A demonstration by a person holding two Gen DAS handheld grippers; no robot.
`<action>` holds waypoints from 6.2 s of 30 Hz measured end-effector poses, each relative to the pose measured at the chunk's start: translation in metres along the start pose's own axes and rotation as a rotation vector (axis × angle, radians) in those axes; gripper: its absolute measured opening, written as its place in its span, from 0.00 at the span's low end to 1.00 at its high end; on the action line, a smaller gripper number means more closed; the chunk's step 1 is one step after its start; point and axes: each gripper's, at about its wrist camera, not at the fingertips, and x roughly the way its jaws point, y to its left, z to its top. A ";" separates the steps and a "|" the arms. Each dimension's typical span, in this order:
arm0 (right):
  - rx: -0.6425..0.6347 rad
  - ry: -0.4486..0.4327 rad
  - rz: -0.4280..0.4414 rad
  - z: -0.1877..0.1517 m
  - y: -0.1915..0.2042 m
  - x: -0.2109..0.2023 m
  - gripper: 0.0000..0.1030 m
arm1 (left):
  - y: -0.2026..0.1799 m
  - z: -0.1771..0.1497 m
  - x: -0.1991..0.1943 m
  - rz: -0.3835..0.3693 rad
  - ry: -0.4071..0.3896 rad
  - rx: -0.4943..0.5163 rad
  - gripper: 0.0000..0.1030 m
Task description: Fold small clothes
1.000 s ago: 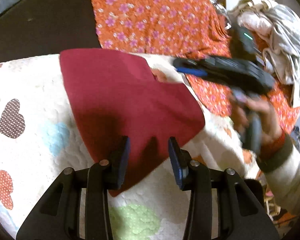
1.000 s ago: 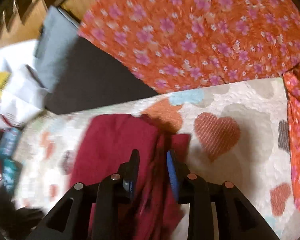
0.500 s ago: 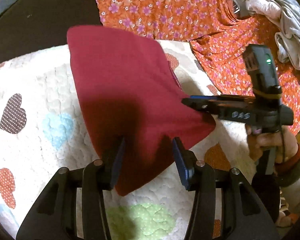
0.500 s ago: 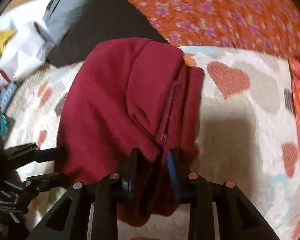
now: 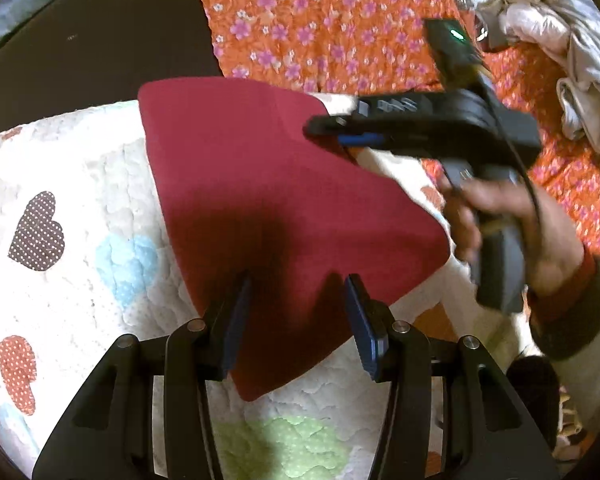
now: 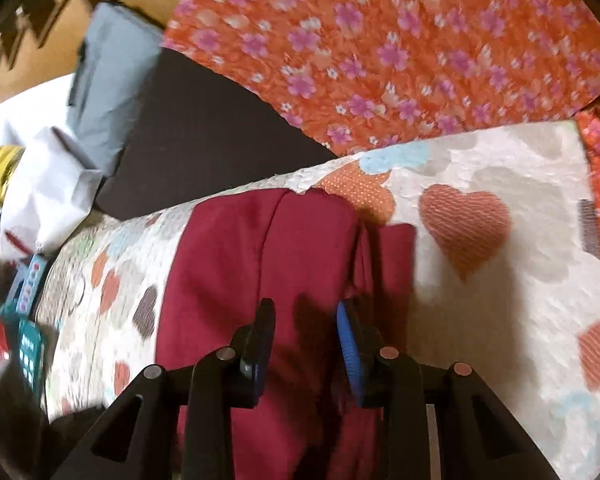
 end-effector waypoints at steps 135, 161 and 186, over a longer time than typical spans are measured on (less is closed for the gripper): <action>0.055 -0.063 0.154 -0.045 -0.020 -0.023 0.37 | 0.041 0.022 0.009 0.017 -0.033 -0.264 0.55; -0.021 -0.065 0.082 -0.156 0.050 -0.120 0.45 | -0.004 -0.095 -0.067 0.244 0.006 -0.282 0.62; -0.358 0.055 -0.088 -0.206 0.106 -0.099 0.29 | -0.006 -0.099 -0.091 0.454 -0.124 -0.184 0.62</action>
